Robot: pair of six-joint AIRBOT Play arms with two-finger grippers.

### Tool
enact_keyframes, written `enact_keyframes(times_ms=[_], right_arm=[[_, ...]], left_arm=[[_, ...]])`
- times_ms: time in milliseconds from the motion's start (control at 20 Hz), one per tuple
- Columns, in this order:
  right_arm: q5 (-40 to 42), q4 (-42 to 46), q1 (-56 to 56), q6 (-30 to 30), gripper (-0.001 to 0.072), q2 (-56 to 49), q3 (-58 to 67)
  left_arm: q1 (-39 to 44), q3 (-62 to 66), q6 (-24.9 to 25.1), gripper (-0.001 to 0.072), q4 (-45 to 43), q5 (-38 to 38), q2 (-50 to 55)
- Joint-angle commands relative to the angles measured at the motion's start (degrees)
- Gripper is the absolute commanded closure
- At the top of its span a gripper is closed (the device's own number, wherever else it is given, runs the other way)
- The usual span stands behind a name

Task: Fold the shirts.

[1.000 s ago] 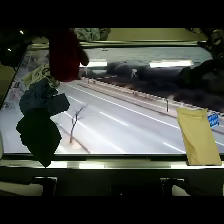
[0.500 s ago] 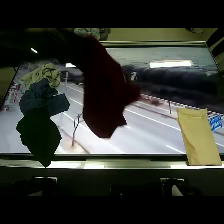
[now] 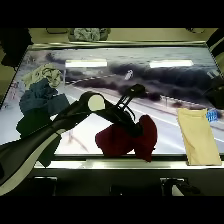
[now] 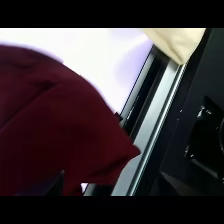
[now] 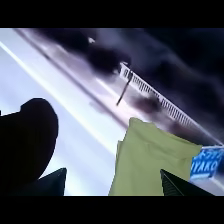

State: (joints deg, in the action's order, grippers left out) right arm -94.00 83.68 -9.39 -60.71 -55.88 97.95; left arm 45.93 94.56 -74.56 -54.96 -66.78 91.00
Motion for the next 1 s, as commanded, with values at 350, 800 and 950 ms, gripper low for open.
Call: enact_keyframes(times_ms=[350,800,950], right_arm=[[4.4,-7.0,0.0,3.1,0.0029,-12.9,-24.4],[16.8,-12.9,0.0,4.9,-0.0008,-12.9,-48.9],[18.9,-14.7,0.0,4.9,-0.0008,-14.1,-49.2]], left_arm=[[-25.7,-21.5,-5.2,-0.0013,-13.6,-14.7,-16.2],[-16.6,-46.8,-5.0,-0.0013,3.0,9.8,-13.4],[-14.6,-46.8,-5.0,0.0154,5.0,11.1,-10.9]])
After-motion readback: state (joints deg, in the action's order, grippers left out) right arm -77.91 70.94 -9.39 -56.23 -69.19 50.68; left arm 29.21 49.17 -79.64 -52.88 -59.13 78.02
